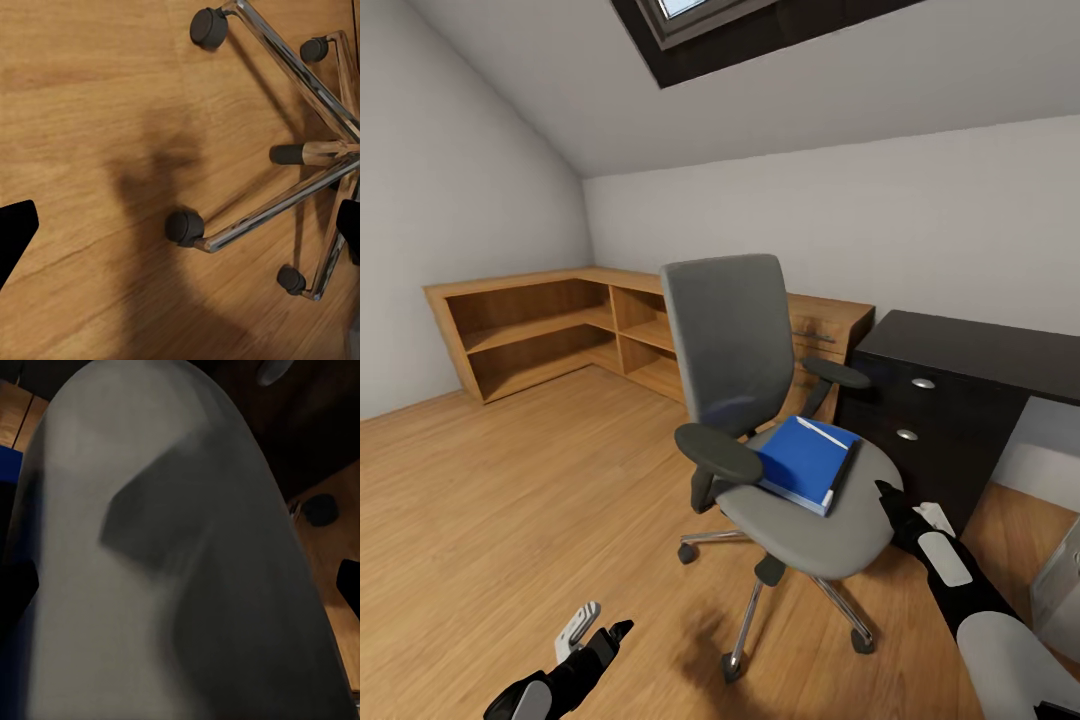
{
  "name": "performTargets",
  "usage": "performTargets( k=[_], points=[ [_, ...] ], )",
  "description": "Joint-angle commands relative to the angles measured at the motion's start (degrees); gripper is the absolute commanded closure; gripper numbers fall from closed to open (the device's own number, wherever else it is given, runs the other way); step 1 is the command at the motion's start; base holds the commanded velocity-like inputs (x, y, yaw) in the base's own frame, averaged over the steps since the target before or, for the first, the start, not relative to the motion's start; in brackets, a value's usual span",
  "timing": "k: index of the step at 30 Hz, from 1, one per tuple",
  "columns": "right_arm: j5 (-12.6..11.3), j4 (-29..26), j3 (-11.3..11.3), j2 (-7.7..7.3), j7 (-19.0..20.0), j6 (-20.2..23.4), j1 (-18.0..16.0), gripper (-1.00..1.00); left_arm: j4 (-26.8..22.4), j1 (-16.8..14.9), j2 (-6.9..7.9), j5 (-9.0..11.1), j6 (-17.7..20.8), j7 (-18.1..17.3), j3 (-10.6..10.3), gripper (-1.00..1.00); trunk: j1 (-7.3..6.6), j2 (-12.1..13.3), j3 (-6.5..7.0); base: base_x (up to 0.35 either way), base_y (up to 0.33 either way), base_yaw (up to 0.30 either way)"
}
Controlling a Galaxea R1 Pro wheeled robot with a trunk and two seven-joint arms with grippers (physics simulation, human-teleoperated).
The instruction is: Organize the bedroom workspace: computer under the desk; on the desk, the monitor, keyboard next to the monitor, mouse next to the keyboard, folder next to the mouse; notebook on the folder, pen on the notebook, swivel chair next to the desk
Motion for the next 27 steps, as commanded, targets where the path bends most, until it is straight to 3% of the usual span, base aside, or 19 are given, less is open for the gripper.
performTargets(
  k=[1,9,13,21,27],
  points=[
    [-0.45,-0.07,-0.17,0.02,0.02,0.32,-0.02,-1.0,-0.04,-0.04,-0.08,0.17,0.46,-0.2,0.31,-1.0,-0.01,-0.02,-0.05,0.0,0.0,0.0],
    [-0.44,-0.06,-0.17,0.27,0.02,0.33,0.0,-1.0,-0.03,0.02,-0.02,0.17,0.47,-0.24,0.3,-1.0,-0.01,-0.02,-0.05,0.011,0.003,0.0],
    [-0.44,0.01,-0.1,1.06,0.02,0.34,0.16,-1.0,0.02,0.25,0.21,0.11,0.47,-0.42,0.22,-1.0,-0.01,-0.02,-0.05,0.24,0.102,0.0],
    [-0.44,0.03,-0.08,1.21,0.02,0.34,0.2,-1.0,0.02,0.29,0.19,0.09,0.52,-0.46,0.2,-1.0,-0.01,-0.02,-0.05,0.278,0.198,0.0],
    [-0.44,0.02,-0.08,1.22,0.02,0.34,0.2,-1.0,0.03,0.29,0.22,0.16,0.52,-0.44,0.2,-1.0,-0.01,-0.02,-0.05,0.096,0.066,0.0]
  ],
)
